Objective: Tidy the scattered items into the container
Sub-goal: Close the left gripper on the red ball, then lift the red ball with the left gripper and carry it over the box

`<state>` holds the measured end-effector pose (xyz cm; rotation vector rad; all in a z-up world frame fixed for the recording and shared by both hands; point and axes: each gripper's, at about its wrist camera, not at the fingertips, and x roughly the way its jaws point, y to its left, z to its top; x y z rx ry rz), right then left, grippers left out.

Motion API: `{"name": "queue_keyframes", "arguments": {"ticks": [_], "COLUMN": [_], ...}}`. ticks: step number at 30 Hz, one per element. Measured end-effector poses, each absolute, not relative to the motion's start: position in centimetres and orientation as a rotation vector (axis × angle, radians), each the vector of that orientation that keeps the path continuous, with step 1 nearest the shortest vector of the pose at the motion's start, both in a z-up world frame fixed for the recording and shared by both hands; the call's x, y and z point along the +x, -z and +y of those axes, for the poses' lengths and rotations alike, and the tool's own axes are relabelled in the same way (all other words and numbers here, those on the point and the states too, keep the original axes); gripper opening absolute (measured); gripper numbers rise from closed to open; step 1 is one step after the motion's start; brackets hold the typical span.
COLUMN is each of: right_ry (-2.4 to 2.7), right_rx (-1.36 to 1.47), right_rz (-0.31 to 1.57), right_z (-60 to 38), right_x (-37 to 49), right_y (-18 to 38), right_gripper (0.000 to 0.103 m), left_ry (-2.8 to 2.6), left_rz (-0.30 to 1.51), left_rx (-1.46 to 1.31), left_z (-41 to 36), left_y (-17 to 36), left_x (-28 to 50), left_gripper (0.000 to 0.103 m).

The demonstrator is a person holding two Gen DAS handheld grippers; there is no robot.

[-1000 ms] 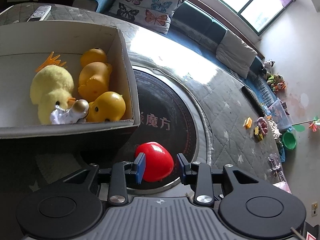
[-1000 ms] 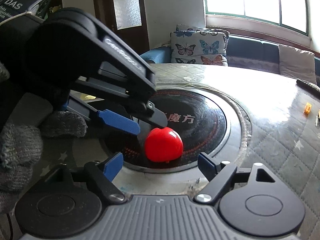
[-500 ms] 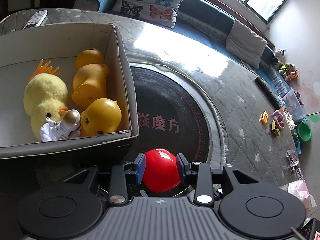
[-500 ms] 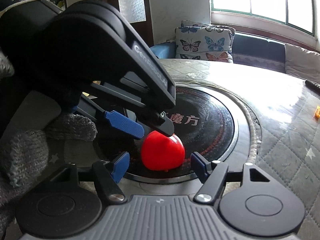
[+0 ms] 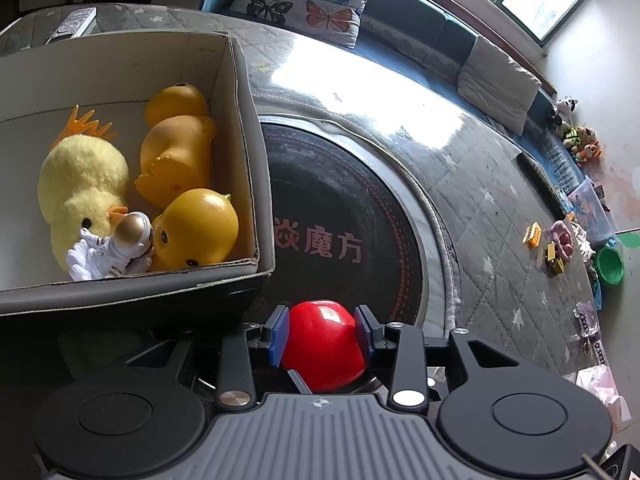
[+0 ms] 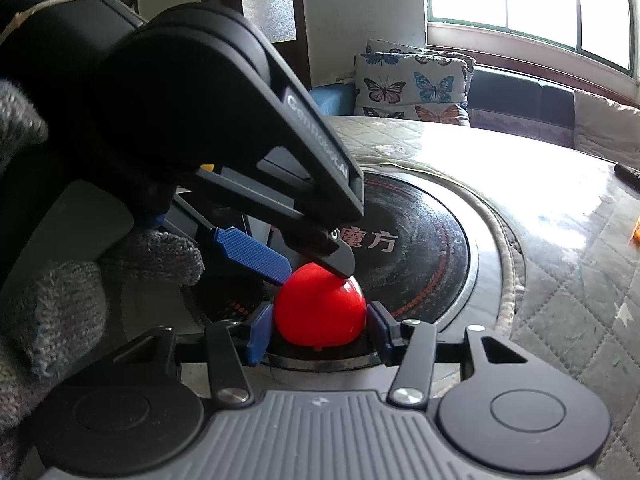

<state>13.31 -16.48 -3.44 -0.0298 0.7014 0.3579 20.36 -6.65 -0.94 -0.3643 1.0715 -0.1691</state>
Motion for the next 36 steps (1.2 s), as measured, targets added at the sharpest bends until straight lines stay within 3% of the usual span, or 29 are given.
{"name": "queue_keyframes", "arguments": {"ticks": [14, 23, 27, 36], "right_ry": [-0.372, -0.368, -0.369, -0.363], "right_rx": [-0.035, -0.041, -0.036, -0.019], "right_rz": [0.71, 0.704, 0.703, 0.699], "right_z": [-16.6, -16.7, -16.7, -17.0], "right_x": [11.3, 10.9, 10.9, 10.5], "right_y": [3.4, 3.5, 3.6, 3.9], "right_gripper": [0.051, 0.051, 0.051, 0.051], "left_ry": [0.194, 0.212, 0.219, 0.222], "left_rz": [1.134, 1.149, 1.174, 1.168], "left_rx": [-0.36, -0.332, -0.302, -0.232], "left_z": [-6.2, -6.6, -7.2, -8.2], "left_y": [0.7, 0.7, 1.1, 1.0], "left_x": [18.9, 18.5, 18.7, 18.4], "left_gripper": [0.041, 0.045, 0.053, 0.054]}}
